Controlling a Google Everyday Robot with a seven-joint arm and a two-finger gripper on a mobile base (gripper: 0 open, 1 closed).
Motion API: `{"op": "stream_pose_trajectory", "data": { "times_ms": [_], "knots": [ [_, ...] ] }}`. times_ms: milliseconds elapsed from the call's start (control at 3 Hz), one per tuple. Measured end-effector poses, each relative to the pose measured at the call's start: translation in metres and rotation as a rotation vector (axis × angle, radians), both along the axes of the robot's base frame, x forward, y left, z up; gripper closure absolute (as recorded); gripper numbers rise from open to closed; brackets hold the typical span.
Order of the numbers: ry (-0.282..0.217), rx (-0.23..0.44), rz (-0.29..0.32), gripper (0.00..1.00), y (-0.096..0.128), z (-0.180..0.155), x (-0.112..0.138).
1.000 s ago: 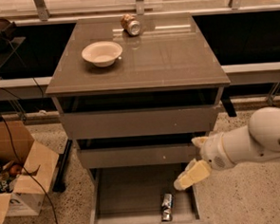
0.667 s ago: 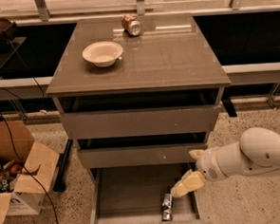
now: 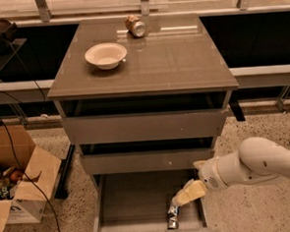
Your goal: Pick redbull can from bottom drawer and place on counter
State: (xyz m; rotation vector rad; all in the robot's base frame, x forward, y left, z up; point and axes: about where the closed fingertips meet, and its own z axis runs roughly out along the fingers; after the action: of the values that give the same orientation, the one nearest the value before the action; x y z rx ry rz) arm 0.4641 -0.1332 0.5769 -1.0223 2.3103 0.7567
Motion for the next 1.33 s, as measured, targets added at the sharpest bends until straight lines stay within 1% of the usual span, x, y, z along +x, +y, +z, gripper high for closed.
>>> {"op": "stream_pose_trajectory", "data": {
  "times_ms": [333,667,1000,1333],
  "knots": [
    [0.084,-0.017,-0.084,0.00,0.007,-0.053,0.015],
    [0.124,-0.046,-0.189,0.00,0.002,-0.091,0.031],
    [0.192,-0.077,-0.342,0.00,-0.005,-0.149,0.046],
    [0.242,-0.072,-0.398,0.00,-0.009,-0.191,0.051]
  ]
}}
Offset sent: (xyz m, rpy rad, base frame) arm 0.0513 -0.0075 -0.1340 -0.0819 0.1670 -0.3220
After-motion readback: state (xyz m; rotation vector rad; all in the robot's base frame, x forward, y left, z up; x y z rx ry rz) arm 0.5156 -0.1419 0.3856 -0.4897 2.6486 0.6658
